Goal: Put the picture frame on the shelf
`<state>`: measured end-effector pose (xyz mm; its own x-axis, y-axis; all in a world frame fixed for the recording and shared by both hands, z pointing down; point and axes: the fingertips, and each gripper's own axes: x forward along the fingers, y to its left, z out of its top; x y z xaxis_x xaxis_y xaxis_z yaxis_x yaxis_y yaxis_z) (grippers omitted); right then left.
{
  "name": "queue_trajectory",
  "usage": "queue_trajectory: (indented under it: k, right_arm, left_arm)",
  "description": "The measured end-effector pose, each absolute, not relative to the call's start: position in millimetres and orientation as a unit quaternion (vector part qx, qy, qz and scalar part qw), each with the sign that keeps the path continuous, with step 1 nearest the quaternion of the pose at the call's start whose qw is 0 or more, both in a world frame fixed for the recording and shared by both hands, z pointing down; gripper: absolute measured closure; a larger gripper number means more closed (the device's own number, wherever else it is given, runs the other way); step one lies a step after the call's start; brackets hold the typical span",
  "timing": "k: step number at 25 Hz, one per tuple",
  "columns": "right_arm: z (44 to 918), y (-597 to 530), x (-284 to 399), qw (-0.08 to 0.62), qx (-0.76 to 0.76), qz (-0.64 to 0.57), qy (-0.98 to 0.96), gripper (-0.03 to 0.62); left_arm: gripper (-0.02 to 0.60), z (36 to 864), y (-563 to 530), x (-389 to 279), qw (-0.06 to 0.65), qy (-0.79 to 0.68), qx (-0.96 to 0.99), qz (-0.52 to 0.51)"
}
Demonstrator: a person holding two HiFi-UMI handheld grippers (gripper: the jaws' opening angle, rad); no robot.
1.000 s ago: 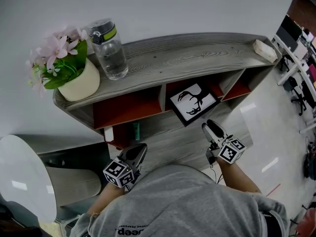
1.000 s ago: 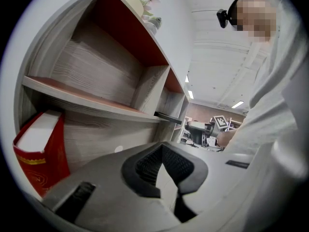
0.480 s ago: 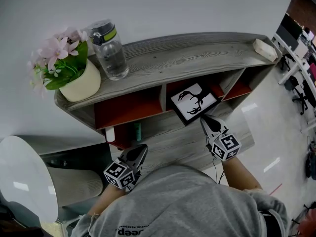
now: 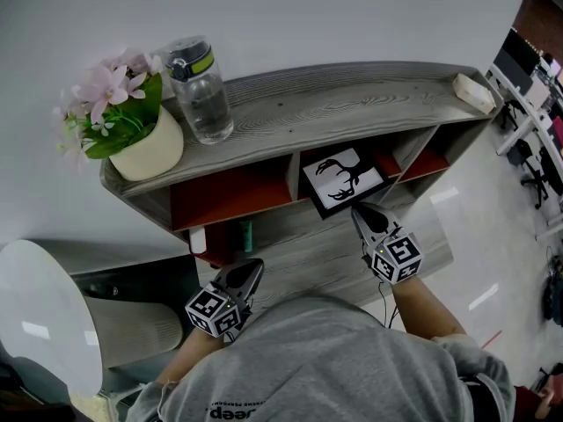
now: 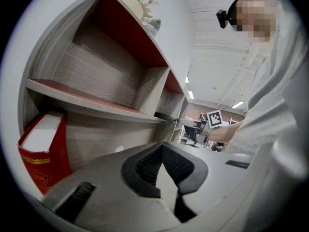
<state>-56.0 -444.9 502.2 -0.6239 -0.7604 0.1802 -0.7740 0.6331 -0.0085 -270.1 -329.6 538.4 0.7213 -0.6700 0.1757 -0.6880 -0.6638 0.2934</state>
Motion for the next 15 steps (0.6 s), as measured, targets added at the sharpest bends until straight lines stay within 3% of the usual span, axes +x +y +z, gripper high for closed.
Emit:
queue_trajectory:
  k: [15]
  right_arm:
    - [502, -460, -71, 0.099, 0.419, 0.037, -0.902, 0.580]
  left_arm:
    - [0.572, 540, -328, -272, 0.175, -0.372, 0.911, 0.028]
